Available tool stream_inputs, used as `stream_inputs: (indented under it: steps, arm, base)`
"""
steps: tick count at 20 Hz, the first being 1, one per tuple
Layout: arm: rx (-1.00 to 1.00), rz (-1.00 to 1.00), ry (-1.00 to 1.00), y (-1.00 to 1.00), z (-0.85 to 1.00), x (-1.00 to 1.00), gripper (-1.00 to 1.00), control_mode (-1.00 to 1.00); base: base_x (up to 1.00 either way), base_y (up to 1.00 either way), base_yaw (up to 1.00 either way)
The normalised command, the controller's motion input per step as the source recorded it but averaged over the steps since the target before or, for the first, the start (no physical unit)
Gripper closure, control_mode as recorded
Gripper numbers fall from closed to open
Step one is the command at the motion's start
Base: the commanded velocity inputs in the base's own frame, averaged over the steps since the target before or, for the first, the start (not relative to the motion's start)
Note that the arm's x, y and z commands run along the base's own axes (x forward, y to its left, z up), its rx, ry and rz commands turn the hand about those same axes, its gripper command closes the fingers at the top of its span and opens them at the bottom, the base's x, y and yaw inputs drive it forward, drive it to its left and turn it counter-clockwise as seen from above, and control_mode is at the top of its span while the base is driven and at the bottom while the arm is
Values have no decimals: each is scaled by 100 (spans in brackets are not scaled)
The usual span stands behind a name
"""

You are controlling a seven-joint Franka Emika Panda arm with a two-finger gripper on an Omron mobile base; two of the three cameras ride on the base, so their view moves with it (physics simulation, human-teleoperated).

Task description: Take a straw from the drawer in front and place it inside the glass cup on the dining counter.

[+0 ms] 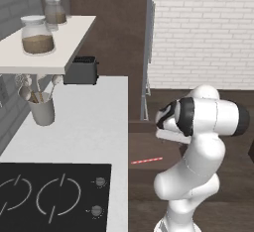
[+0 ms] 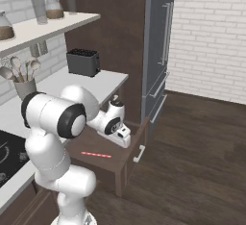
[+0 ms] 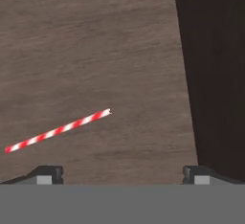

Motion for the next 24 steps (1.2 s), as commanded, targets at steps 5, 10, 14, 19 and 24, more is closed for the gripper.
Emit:
stream_inputs:
  steps: [5,10,14,19,24]
  arm:
    - [-9,-4,0,-44,-44,0,-100,-100]
    - [-10,-3,0,-69,-35,0,-100,-100]
    - [-8,-5,0,-99,-13,0,-100,-100]
    - [-3,-7,0,-90,5,-3,-100,-100]
    - [0,-2,0,67,40,0,-100,-100]
  base:
    - [0,0,0]
    - [0,0,0]
    - [0,0,0]
    - [0,0,0]
    - [0,0,0]
